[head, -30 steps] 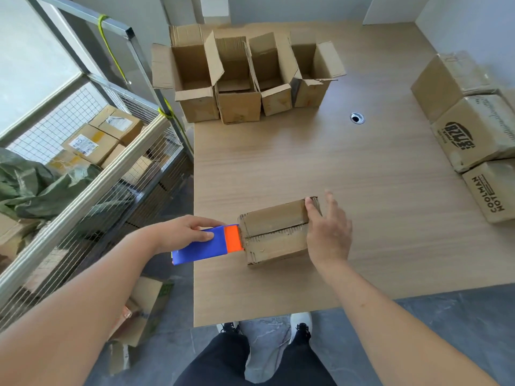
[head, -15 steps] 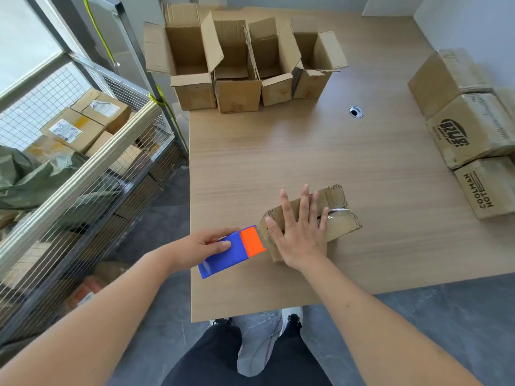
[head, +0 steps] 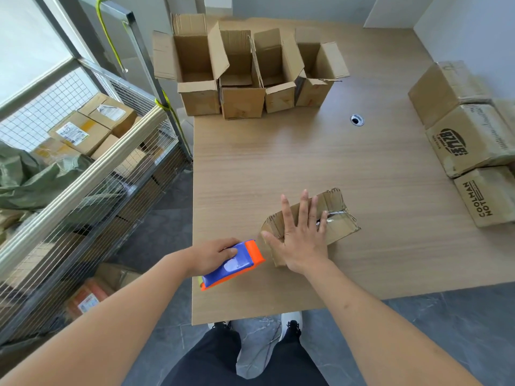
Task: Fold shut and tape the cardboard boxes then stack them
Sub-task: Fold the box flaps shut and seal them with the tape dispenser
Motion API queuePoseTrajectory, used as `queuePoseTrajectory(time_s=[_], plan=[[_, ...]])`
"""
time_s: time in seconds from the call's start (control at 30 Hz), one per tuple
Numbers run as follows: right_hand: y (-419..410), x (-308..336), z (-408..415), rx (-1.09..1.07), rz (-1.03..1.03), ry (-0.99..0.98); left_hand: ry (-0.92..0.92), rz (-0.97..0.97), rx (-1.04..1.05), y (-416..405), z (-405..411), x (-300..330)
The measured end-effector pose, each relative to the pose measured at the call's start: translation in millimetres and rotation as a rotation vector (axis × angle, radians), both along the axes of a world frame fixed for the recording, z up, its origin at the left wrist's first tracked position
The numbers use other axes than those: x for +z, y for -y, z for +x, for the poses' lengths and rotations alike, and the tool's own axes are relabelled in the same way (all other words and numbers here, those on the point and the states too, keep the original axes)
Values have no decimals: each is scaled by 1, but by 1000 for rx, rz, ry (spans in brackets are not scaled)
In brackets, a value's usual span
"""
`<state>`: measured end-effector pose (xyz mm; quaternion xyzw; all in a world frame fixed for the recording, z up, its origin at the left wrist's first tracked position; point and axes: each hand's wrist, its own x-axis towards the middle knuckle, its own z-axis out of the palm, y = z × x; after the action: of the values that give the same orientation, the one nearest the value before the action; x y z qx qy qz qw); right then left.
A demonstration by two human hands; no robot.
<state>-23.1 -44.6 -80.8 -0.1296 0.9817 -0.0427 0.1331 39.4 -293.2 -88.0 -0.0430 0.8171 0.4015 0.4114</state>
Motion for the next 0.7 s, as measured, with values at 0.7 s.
queuePoseTrajectory(time_s=[0.7], plan=[[-24,26,7,130,101,95,-215,180,151,22,10,61]])
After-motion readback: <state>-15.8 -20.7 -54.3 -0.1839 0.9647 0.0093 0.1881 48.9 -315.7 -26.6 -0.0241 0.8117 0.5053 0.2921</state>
